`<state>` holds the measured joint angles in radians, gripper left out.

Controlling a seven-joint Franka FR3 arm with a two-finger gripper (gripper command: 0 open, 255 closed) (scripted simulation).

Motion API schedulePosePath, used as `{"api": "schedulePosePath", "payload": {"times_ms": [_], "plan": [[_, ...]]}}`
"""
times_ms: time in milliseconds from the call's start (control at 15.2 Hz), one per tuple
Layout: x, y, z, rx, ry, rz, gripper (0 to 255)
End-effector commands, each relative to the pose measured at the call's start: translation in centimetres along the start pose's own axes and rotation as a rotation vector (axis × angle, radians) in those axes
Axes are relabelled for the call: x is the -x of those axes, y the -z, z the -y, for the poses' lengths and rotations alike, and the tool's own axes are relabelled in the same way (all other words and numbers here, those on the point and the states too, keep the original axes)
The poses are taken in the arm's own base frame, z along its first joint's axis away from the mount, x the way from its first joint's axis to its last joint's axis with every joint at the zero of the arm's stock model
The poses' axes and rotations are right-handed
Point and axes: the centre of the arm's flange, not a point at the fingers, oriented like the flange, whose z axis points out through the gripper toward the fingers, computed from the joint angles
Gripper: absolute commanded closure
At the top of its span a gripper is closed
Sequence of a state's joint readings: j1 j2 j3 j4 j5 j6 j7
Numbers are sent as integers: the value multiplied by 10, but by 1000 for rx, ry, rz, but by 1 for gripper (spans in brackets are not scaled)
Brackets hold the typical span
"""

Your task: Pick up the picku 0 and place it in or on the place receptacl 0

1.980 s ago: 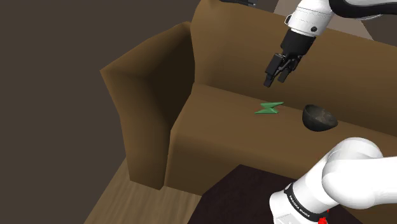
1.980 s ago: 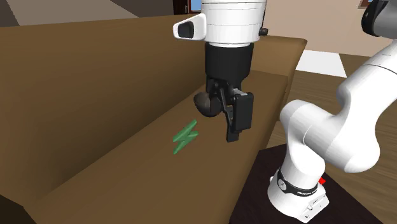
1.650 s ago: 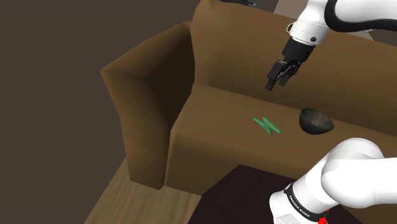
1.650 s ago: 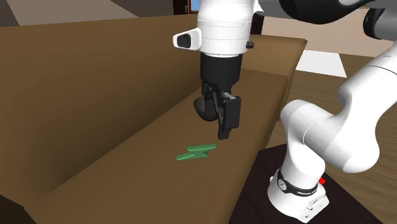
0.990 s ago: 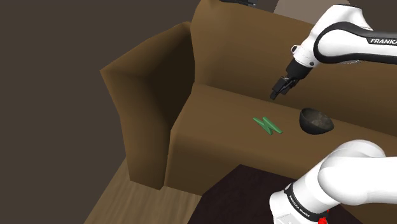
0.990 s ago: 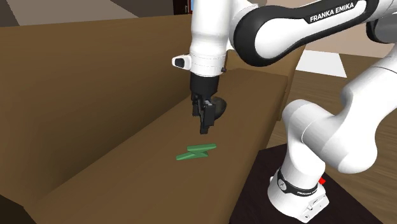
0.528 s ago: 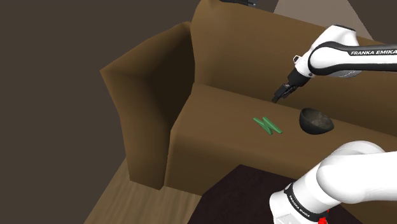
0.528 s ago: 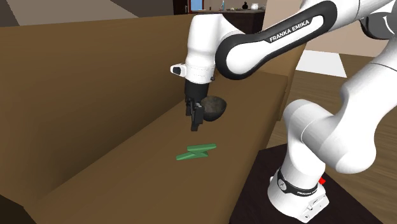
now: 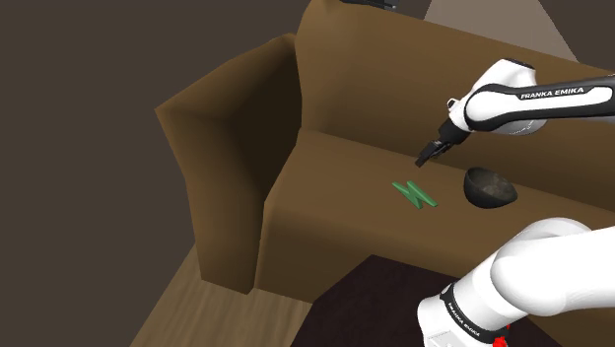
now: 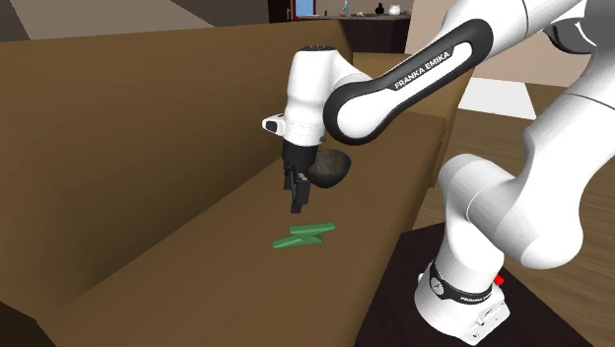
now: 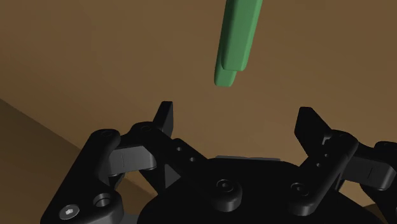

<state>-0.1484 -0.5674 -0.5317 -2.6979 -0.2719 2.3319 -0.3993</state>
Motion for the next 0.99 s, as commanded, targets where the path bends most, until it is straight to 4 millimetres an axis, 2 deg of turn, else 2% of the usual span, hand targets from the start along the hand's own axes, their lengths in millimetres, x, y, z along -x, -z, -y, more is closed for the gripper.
{"api": "schedulePosePath", "payload": {"times_ms": [0, 462, 528, 924], "plan": [[0, -9, 0, 0, 0, -1, 0], [0, -9, 0, 0, 0, -1, 0], [0, -9, 0, 0, 0, -1, 255], [0, -9, 0, 0, 0, -1, 255]]}}
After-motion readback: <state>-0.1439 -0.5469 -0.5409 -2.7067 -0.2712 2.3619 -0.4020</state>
